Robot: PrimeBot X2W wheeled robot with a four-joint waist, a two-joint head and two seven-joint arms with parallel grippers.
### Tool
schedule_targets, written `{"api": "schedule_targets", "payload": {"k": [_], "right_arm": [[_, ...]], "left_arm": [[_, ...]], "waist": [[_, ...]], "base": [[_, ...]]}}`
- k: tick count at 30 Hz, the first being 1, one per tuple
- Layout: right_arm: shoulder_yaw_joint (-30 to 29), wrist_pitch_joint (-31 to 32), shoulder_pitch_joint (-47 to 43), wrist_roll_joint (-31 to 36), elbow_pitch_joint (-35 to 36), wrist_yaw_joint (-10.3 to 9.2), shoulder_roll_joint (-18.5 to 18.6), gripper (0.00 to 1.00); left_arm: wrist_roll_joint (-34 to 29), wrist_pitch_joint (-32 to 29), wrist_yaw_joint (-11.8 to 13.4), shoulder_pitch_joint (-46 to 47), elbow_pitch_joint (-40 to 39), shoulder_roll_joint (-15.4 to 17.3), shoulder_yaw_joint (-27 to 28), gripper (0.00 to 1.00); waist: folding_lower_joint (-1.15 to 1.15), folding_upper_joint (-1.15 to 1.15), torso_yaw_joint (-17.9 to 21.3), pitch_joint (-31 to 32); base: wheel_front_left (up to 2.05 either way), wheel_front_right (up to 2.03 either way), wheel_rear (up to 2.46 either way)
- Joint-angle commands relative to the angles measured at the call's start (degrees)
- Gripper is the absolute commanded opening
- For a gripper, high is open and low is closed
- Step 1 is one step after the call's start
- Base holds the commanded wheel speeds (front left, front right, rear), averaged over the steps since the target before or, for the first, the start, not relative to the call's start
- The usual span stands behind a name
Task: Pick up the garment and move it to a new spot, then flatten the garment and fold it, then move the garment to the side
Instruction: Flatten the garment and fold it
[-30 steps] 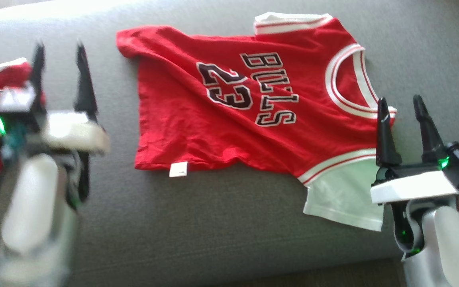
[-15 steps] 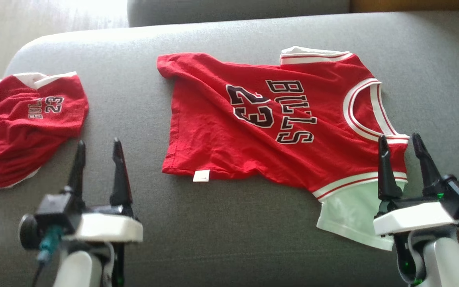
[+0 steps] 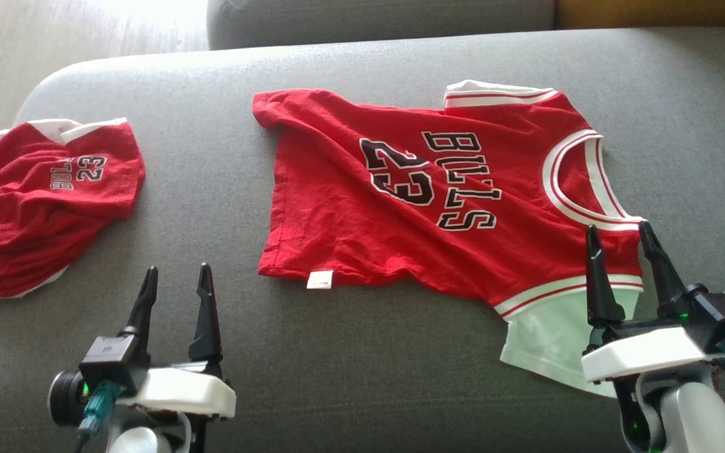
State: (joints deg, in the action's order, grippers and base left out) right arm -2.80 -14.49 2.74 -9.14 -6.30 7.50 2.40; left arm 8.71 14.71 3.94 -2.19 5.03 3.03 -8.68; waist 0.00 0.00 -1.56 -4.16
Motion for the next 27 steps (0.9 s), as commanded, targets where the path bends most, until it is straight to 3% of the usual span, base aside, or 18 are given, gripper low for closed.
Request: {"api": "schedule_targets", "payload": {"k": [1, 14, 20, 21, 27], "right_arm": [[1.46, -0.51, 1.23, -0.41, 1.45, -0.01, 0.48, 1.0], [2.42, -0.51, 3.22, -0.65, 2.25, -0.01, 0.48, 1.0], [2.54, -0.51, 4.14, -0.95, 2.86, -0.01, 0.48, 1.0], [2.57, -0.51, 4.33, -1.1, 3.02, -0.01, 0.48, 1.0], [2.1, -0.51, 4.31, -1.35, 3.13, -0.01, 0.48, 1.0]], "left_arm": [[0.63, 0.29, -0.22, 2.42, -1.2, -0.13, 1.57, 1.0], [2.76, 0.29, -2.39, 9.39, 10.89, -0.14, -2.54, 1.0], [4.67, 0.29, 0.3, 13.58, 19.3, -0.14, -1.99, 1.0], [5.4, 0.29, 1.74, 15.22, 22.56, -0.14, -1.31, 1.0], [5.58, 0.29, 2.81, 18.17, 27.72, -0.14, -0.69, 1.0]], "waist": [[0.0, 0.0, 0.4, -0.33], [0.0, 0.0, 6.34, -6.14], [0.0, 0.0, 8.69, -8.13], [0.0, 0.0, 9.31, -8.74], [0.0, 0.0, 10.0, -9.63]], "base": [[0.0, 0.0, 0.0], [0.0, 0.0, 0.0], [0.0, 0.0, 0.0], [0.0, 0.0, 0.0], [0.0, 0.0, 0.0]]}}
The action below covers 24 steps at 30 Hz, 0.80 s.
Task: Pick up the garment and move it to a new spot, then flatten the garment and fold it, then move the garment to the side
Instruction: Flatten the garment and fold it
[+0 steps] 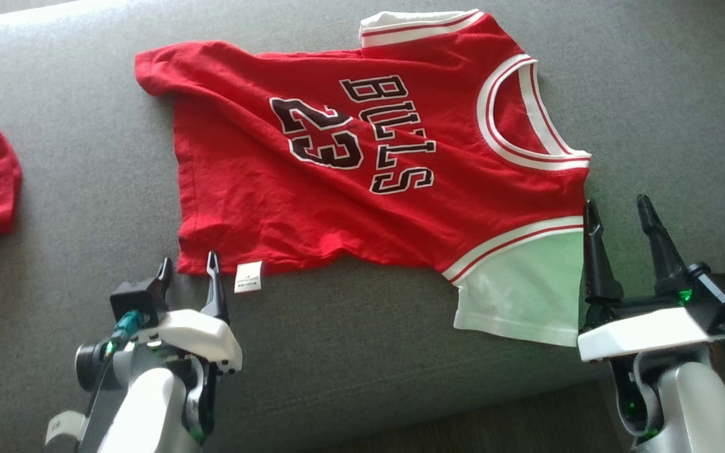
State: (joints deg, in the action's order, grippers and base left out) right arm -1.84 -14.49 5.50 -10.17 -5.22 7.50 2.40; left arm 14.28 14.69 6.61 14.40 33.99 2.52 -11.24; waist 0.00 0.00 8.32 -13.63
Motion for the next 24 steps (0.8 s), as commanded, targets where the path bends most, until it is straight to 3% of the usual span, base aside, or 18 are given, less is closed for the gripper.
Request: {"api": "schedule_targets", "payload": {"k": [1, 4, 5, 6, 12, 24], "right_arm": [[1.08, -0.51, 1.54, -0.34, 2.04, -0.01, 0.48, 1.0], [0.85, -0.51, 1.56, -0.35, 1.93, -0.01, 0.48, 1.0], [0.8, -0.51, 1.57, -0.32, 1.84, -0.01, 0.48, 1.0], [0.74, -0.51, 1.55, -0.24, 1.69, -0.01, 0.48, 1.0], [-0.83, -0.51, 1.12, 0.24, -0.77, -0.01, 0.48, 1.0], [-3.37, -0.27, -3.25, -8.74, -12.14, -0.01, 0.48, 1.0]], "left_arm": [[0.11, 0.3, -0.13, 1.93, -0.47, 0.36, 1.77, 1.0], [0.71, 0.3, -1.02, 2.74, 1.5, 0.36, 1.07, 1.0], [0.9, 0.3, -1.27, 3.03, 1.9, 0.36, 0.85, 0.44], [1.05, 0.3, -1.44, 3.25, 2.03, 0.36, 0.57, 0.0], [0.93, 0.3, -1.79, 2.85, -0.99, 0.36, -0.81, 0.0], [-0.13, 0.3, -0.59, -2.58, -14.42, 0.36, -1.1, 0.0]], "waist": [[0.0, 0.0, 0.16, -0.26], [0.0, 0.0, 0.04, -0.43], [0.0, 0.0, -0.07, -0.47], [0.0, 0.0, -0.25, -0.48], [0.0, 0.0, -1.57, 0.17], [0.0, 0.0, -4.62, 2.47]], "base": [[0.0, 0.0, 0.0], [0.0, 0.0, 0.0], [0.0, 0.0, 0.0], [0.0, 0.0, 0.0], [0.0, 0.0, 0.0], [0.0, 0.0, 0.0]]}}
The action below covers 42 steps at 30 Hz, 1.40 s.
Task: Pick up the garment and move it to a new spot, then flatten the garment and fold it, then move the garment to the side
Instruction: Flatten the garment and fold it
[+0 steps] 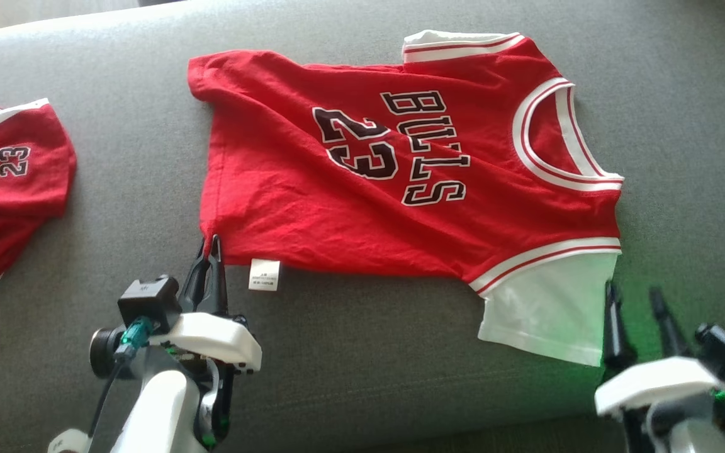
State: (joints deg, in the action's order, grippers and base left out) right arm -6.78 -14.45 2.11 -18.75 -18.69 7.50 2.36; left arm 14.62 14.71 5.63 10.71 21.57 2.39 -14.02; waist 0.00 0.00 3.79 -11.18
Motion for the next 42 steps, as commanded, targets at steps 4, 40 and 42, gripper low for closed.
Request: {"api": "schedule_targets", "payload": {"k": [4, 40, 42], "right_arm": [[3.35, 1.45, -1.42, -5.46, -3.21, -0.01, 0.52, 1.0], [8.84, 0.03, 6.56, -3.06, 2.78, -0.01, 0.52, 0.0], [8.13, 1.22, 7.94, -0.8, 7.47, -0.01, 0.52, 0.0]], "left_arm": [[-0.82, 0.29, 0.63, 0.41, -3.37, 0.49, 1.38, 0.0], [2.89, -0.14, -2.54, -1.06, -6.41, 0.56, 2.46, 0.0], [3.47, -1.74, -3.4, -0.16, -8.05, 1.32, 2.44, 0.0]], "waist": [[0.0, 0.0, -0.32, -0.31], [0.0, 0.0, -0.34, 4.81], [0.0, 0.0, -0.61, 5.58]], "base": [[0.0, 0.0, 0.0], [0.0, 0.0, 0.0], [0.0, 0.0, 0.0]]}}
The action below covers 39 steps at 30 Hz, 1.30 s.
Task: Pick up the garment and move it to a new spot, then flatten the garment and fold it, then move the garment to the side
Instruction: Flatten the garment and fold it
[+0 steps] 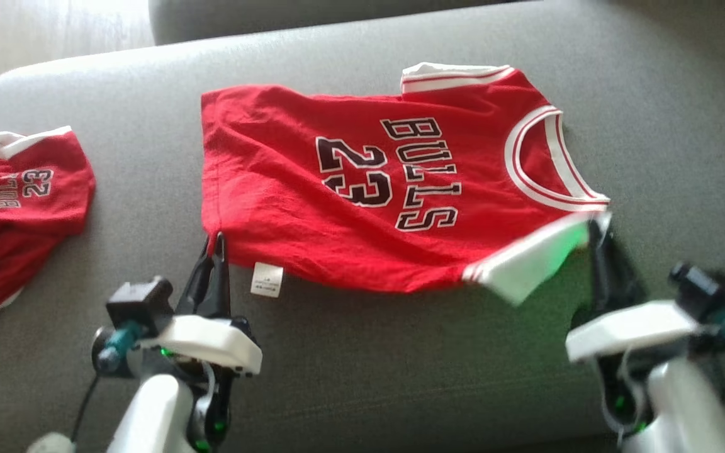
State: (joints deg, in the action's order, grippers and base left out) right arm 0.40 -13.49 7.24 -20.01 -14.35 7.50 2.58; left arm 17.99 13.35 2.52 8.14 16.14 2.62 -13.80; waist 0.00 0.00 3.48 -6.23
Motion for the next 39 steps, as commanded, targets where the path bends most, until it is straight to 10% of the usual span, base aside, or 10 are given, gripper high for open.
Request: {"api": "schedule_targets", "payload": {"k": [1, 11, 23, 33, 39], "right_arm": [[0.58, 0.82, 3.67, 1.05, 5.38, -0.01, 0.3, 0.0], [-1.94, 7.16, 15.47, 7.09, 21.23, -0.01, 0.3, 0.0], [-5.85, 17.84, 29.17, 8.81, 27.83, -0.01, 0.3, 0.0], [-4.8, 26.08, 53.06, 8.09, 14.1, -0.01, 1.49, 0.0], [0.59, 17.26, 73.62, 11.23, -1.15, -0.01, 6.39, 0.0]], "left_arm": [[0.24, -1.45, -0.66, 2.99, -3.59, 1.66, 2.2, 0.0], [7.55, -13.95, -2.87, 11.36, -15.96, 4.33, 5.52, 0.0], [15.43, -25.5, 0.73, 25.61, -23.97, 3.67, 9.41, 0.0], [16.8, -35.35, 2.79, 47.92, -12.81, 6.62, 10.05, 0.0], [12.06, -27.2, 3.23, 68.06, 1.13, 8.03, 10.78, 0.0]], "waist": [[0.0, 0.0, -0.41, 1.0], [0.0, 0.0, -1.27, 4.3], [0.0, 0.0, -1.15, 3.2], [0.0, 0.0, -0.23, -10.42], [0.0, 0.0, 0.16, -20.24]], "base": [[0.0, 0.0, 0.0], [0.0, 0.0, 0.0], [0.0, 0.0, 0.0], [0.0, 0.0, 0.0], [0.0, 0.0, 0.0]]}}
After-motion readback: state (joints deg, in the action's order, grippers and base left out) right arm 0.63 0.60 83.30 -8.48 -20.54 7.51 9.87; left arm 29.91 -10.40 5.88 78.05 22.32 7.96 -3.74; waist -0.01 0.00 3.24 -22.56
